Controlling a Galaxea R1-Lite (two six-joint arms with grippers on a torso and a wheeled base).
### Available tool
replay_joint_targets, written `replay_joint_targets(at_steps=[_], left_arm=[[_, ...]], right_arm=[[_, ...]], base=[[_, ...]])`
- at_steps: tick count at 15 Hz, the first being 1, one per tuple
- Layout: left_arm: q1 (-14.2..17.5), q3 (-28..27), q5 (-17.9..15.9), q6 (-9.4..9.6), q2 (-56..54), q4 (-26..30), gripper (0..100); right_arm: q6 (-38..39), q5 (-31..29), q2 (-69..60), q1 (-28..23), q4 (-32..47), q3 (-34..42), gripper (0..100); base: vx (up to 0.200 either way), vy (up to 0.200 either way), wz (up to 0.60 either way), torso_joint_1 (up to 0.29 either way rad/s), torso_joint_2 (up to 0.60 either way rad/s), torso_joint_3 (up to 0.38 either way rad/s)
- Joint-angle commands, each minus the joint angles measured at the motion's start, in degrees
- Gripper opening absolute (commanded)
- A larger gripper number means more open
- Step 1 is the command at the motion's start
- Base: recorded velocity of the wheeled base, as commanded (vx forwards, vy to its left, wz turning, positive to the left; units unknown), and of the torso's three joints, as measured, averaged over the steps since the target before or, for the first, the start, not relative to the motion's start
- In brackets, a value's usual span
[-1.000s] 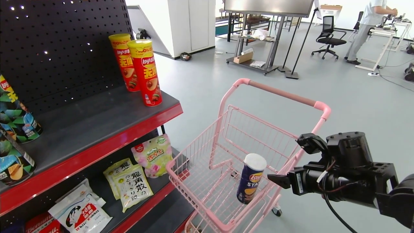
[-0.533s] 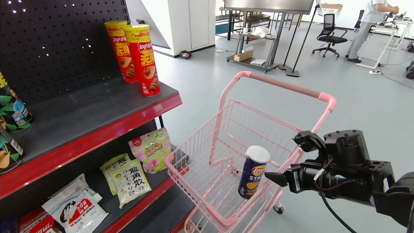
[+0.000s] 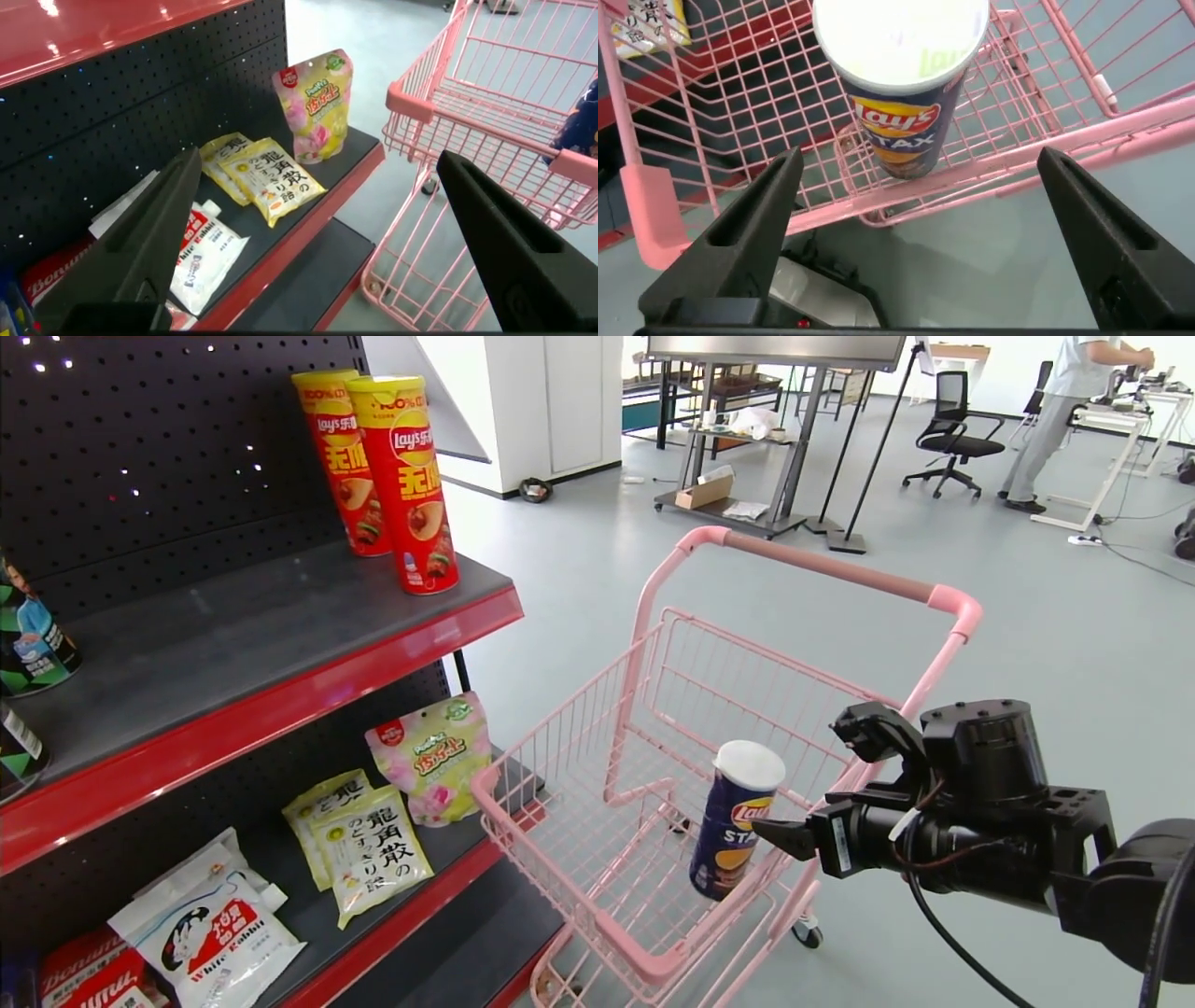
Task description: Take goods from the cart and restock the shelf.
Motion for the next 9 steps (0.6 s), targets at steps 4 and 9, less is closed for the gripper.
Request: replay_joint_targets(at_steps=[4, 9], left_arm=[[0.1, 0.0, 0.0, -0.02, 0.1, -0.1, 100], [0.1, 0.0, 0.1, -0.02, 0.1, 0.0, 100]], right_arm=[[0.4, 0.0, 4.4, 0.7, -3.0, -1.4, 100], [0.4, -0.2, 9.5, 0.8, -10.2, -0.8, 100]], base=[[0.000, 0.000, 0.00, 0.000, 0.00, 0.000], [0.000, 0.000, 0.00, 0.000, 0.00, 0.000]])
